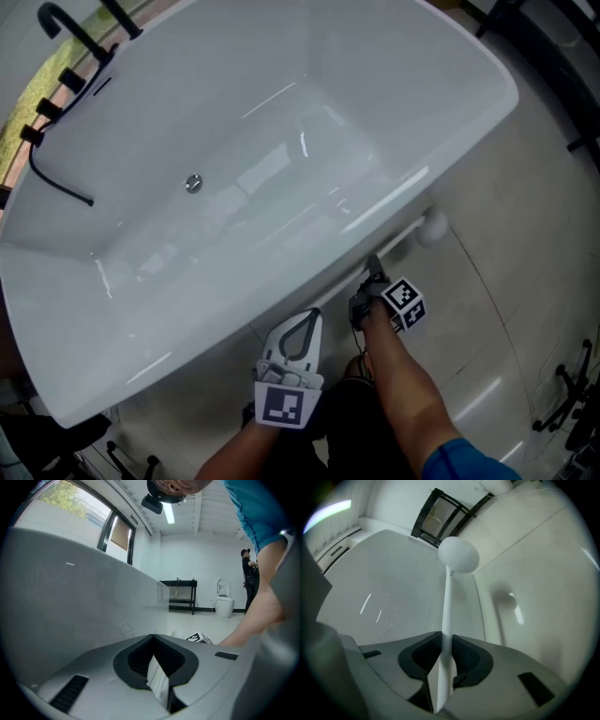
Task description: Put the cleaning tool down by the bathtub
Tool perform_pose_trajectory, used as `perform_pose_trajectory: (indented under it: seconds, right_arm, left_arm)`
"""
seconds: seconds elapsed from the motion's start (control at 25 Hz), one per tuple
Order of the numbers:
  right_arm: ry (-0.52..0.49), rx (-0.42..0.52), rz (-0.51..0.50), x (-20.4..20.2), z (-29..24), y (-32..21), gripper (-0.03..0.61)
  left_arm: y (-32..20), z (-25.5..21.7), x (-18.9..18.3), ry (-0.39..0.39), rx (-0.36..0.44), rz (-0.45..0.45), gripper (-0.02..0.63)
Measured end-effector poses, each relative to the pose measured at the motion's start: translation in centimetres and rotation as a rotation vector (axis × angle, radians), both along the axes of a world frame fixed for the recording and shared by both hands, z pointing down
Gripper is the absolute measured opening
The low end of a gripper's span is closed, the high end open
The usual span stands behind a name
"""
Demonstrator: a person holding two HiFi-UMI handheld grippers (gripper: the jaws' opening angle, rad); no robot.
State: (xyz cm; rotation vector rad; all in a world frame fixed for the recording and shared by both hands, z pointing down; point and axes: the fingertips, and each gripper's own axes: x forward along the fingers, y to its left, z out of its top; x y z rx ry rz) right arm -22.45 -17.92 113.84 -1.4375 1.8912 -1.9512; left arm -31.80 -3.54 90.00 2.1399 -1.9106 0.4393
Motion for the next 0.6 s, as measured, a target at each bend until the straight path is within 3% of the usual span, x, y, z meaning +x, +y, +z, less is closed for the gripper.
perform_pose_trajectory:
  seconds: [0.2,0.32,0.44,0.6]
  right_arm:
    - [0.08,-0.056,-0.035,-0.4,8.0,-0.1,0.092]
    - [0.08,-0.104,-0.073,-1.0,11.9,-0.1,0.098]
    - [0.069,-0.136,-0.158,-1.3,14.6,0.0,0.215]
    - [0.031,-0.127,-0.269,-1.8,14.2,-0.2,0.27]
  left_arm:
    - [-1.3,4.3,3.3,0.024,-0.008,0.093,-0.005]
    - [-2.9,5.7,2.8,0.021,0.019,0.107,-0.005]
    - [-4.1,6.7,1.5,0.001,0.036,0.1,-0.005]
    - [-5.2,6.8,1.6,0.0,0.049,0.108,-0.005]
